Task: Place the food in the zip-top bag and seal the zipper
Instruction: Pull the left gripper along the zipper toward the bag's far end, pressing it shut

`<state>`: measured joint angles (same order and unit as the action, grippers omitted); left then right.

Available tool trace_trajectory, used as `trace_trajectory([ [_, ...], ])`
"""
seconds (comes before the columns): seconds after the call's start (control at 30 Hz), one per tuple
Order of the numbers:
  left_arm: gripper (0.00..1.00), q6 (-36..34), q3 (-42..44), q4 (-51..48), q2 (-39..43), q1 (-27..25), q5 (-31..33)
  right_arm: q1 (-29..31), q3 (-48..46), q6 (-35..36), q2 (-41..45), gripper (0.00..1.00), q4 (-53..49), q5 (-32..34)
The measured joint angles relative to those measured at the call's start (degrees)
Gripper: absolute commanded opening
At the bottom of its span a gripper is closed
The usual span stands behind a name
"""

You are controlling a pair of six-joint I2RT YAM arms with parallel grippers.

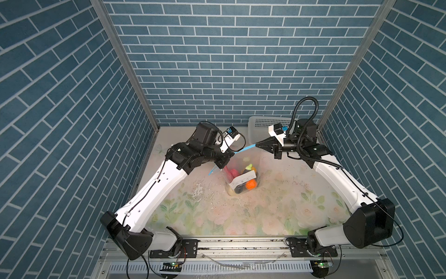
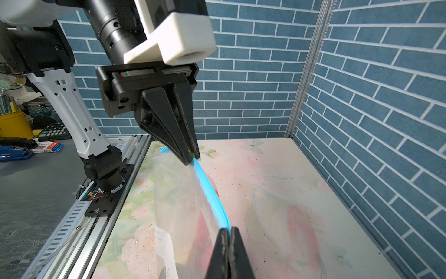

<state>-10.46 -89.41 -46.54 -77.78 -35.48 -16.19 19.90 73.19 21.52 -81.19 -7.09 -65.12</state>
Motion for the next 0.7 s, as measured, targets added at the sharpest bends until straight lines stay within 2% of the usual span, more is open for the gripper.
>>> trace_trajectory([
  [0.7, 0.09, -0.1, 1.9, -1.9, 3.3, 0.1, 1.2, -1.3, 0.0, 1.5, 1.5, 0.0, -2.6, 0.3],
])
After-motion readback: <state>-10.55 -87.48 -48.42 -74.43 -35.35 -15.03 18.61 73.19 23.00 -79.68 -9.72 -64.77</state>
